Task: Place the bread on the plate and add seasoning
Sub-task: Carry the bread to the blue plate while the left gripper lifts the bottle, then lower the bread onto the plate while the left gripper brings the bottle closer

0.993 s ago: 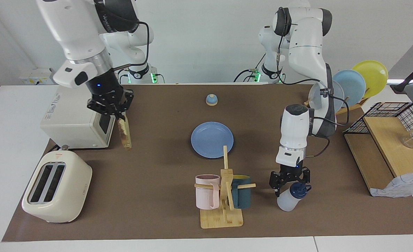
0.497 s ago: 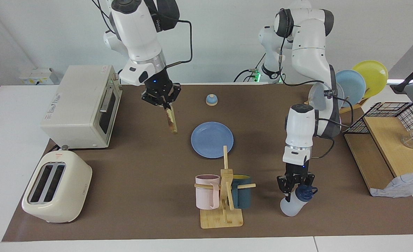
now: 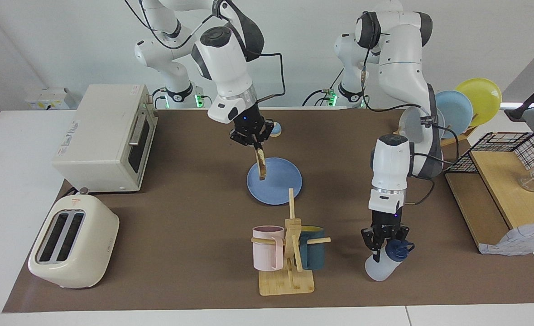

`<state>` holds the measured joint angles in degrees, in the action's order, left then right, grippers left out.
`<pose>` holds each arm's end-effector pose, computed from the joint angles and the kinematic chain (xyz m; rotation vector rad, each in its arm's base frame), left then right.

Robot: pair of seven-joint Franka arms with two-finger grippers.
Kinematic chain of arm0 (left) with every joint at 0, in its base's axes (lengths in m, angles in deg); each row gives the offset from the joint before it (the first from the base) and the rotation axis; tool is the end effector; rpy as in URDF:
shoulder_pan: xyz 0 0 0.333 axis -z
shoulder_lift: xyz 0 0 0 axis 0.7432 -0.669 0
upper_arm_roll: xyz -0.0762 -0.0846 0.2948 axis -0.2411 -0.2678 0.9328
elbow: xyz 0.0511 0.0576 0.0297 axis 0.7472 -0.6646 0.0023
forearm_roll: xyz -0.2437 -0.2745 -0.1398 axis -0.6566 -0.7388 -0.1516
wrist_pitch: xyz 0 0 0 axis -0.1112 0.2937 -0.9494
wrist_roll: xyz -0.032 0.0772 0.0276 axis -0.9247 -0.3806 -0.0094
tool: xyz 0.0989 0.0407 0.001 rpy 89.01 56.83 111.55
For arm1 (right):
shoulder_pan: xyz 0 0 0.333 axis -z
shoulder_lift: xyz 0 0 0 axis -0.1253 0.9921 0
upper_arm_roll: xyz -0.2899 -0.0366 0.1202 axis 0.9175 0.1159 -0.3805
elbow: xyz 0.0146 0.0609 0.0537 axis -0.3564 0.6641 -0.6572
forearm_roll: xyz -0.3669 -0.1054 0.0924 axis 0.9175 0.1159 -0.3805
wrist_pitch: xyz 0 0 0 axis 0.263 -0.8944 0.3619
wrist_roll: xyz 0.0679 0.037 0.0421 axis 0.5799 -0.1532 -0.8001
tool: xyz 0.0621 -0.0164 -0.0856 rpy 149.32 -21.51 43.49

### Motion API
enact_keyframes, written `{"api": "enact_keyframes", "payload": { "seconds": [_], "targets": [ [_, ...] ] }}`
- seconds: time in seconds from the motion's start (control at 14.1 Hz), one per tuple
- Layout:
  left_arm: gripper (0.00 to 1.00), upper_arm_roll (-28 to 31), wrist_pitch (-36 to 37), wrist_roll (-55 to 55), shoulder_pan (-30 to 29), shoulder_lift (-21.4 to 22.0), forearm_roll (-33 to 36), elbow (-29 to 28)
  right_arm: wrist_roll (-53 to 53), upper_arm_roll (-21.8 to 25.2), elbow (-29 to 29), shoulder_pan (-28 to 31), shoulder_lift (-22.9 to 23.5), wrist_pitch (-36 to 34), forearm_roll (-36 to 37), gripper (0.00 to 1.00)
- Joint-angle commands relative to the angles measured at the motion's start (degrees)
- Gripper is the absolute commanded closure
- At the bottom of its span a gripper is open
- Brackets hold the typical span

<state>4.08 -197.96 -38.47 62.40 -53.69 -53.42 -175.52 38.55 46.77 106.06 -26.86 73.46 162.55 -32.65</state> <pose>0.7020 -0.1568 0.3403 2.8658 0.1566 1.0759 0.5150 0.3363 0.4935 -2.8650 -0.1016 -0.2420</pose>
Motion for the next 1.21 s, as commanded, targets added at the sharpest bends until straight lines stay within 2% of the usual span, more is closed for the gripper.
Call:
{"api": "enact_keyframes", "payload": {
  "seconds": [0.0, 0.28, 0.57, 0.85, 0.99, 1.14],
  "targets": [
    [1.00, -0.06, 3.71, -3.15, -0.69, 5.40, 1.59, -3.24, 2.07, 0.19, 1.77, -1.45, 1.46, 5.09, -0.94, 1.00],
    [1.00, -0.58, 12.68, -15.63, -0.51, 12.25, 1.50, -5.96, 2.07, 0.19, 5.01, -3.12, 3.14, 11.68, -0.94, 1.00],
    [1.00, -1.81, 15.13, -22.23, 0.63, 21.91, 1.50, -16.32, 3.65, 0.10, 6.44, -4.61, 4.63, 17.23, -1.11, 1.00],
    [1.00, -2.34, 24.00, -29.09, 2.91, 27.20, 0.02, -18.72, 3.30, 0.19, 7.48, -4.26, 4.64, 17.33, -1.20, 1.00],
    [1.00, -2.43, 29.36, -36.79, 4.23, 29.31, -5.93, -18.54, 3.04, 0.19, 10.20, -3.47, 3.93, 17.59, -1.29, 1.00],
    [1.00, -1.99, 35.60, -51.00, 3.54, 32.64, -15.59, -18.19, 3.56, 0.19, 12.66, -2.33, 3.06, 18.03, -1.29, 1.00]
  ]
}}
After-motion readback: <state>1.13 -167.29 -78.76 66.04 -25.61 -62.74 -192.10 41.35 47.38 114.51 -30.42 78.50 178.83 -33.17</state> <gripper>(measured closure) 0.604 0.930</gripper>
